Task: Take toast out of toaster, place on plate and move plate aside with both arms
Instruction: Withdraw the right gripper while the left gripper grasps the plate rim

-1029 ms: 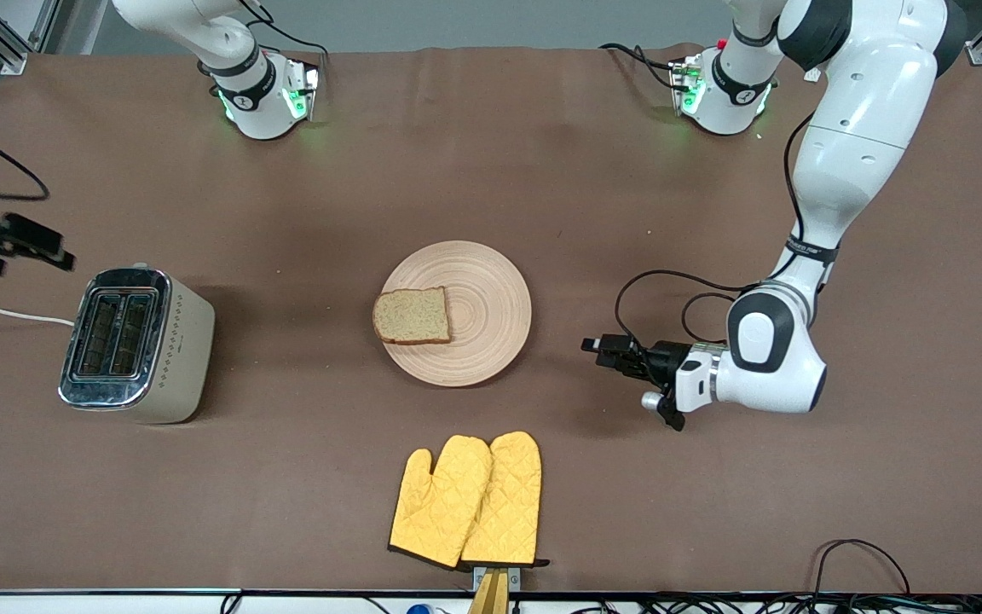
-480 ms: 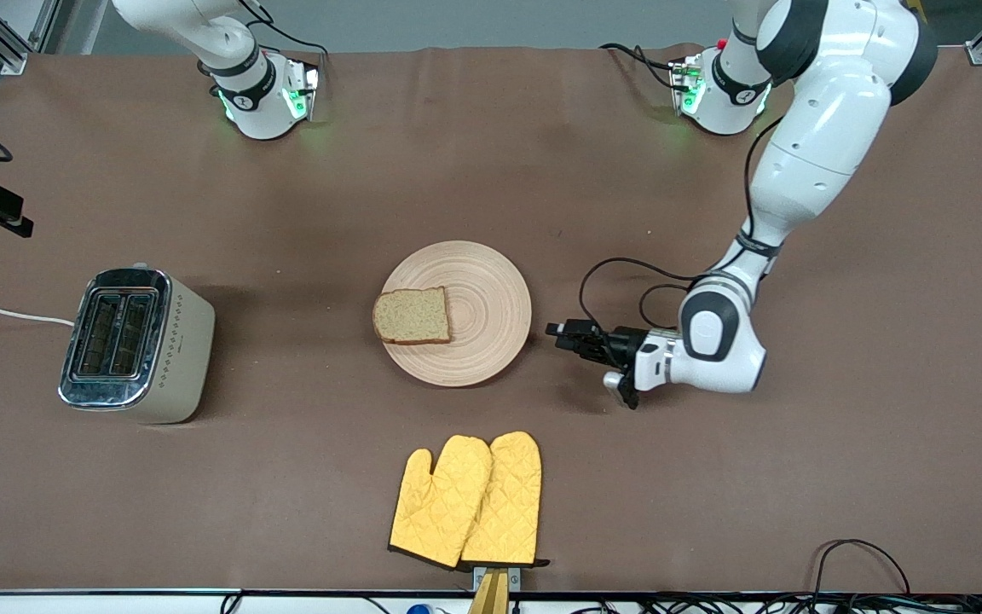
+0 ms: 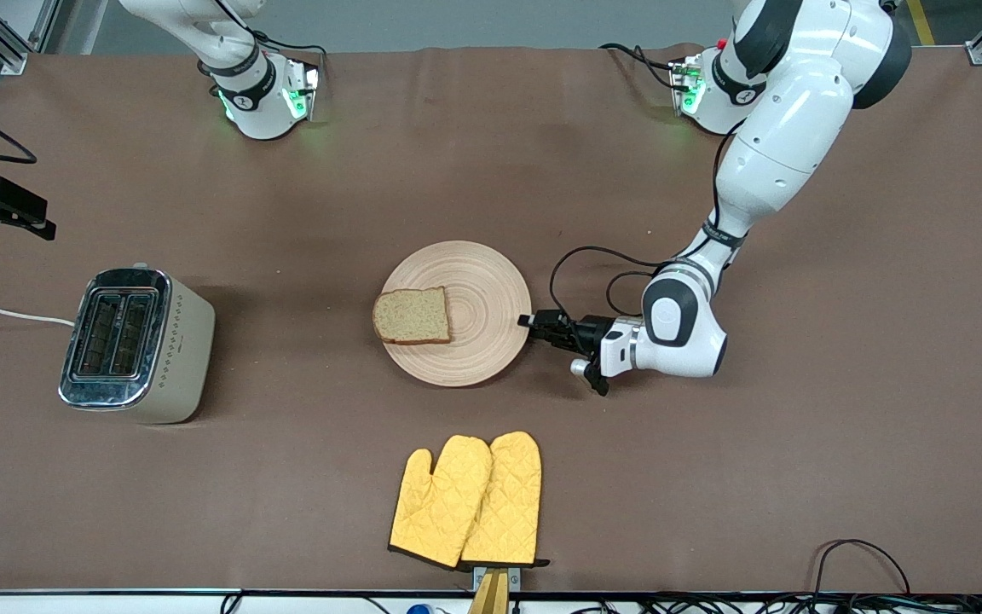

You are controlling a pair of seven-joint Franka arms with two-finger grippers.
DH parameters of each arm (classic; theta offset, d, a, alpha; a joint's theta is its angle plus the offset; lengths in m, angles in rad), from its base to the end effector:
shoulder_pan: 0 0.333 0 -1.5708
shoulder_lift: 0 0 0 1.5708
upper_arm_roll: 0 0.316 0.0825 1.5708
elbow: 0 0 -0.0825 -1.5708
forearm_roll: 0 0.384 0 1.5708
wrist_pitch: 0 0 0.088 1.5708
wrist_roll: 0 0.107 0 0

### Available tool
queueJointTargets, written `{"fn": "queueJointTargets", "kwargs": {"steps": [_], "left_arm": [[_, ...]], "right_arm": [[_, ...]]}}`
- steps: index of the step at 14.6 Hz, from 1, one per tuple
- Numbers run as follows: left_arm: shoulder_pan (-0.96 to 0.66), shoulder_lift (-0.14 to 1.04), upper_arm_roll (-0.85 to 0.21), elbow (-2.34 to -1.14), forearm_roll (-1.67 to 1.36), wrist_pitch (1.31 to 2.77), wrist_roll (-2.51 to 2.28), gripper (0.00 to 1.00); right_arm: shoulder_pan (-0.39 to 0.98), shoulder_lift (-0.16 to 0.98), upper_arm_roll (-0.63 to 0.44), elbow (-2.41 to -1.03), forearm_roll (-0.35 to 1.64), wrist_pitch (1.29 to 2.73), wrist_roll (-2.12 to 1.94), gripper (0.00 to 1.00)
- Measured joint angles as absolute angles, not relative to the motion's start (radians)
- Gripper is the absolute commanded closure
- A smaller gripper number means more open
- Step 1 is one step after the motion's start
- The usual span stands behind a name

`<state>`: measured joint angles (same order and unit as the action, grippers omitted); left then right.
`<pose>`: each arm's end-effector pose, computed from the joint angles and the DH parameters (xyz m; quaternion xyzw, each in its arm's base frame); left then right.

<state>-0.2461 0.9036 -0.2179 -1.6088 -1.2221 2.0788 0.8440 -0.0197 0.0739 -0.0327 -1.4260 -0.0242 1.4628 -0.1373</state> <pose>0.5767 -0.3260 0.1066 0.8308 -0.1421 -0.0837 0.5316 0.5659 -0.0317 0.6414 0.9989 0.0414 -0.0197 0.0114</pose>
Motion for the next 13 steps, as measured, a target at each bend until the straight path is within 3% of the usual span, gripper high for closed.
{"fn": "queueJointTargets", "kwargs": {"steps": [4, 8, 13], "left_arm": [[-0.251, 0.915, -0.219, -1.612, -1.233, 2.079, 0.849, 0.72], [-0.252, 0.914, -0.22, -1.61, -1.238, 2.078, 0.85, 0.99], [-0.247, 0.913, -0.216, -1.594, -1.239, 2.08, 0.85, 1.0]], "right_arm": [[-0.024, 0.074, -0.032, -1.426, -0.027, 1.441, -0.13, 0.0], [-0.026, 0.074, -0.031, -1.426, -0.032, 1.428, -0.13, 0.0], [-0.026, 0.073, -0.011, -1.407, -0.099, 1.413, -0.13, 0.0]]}}
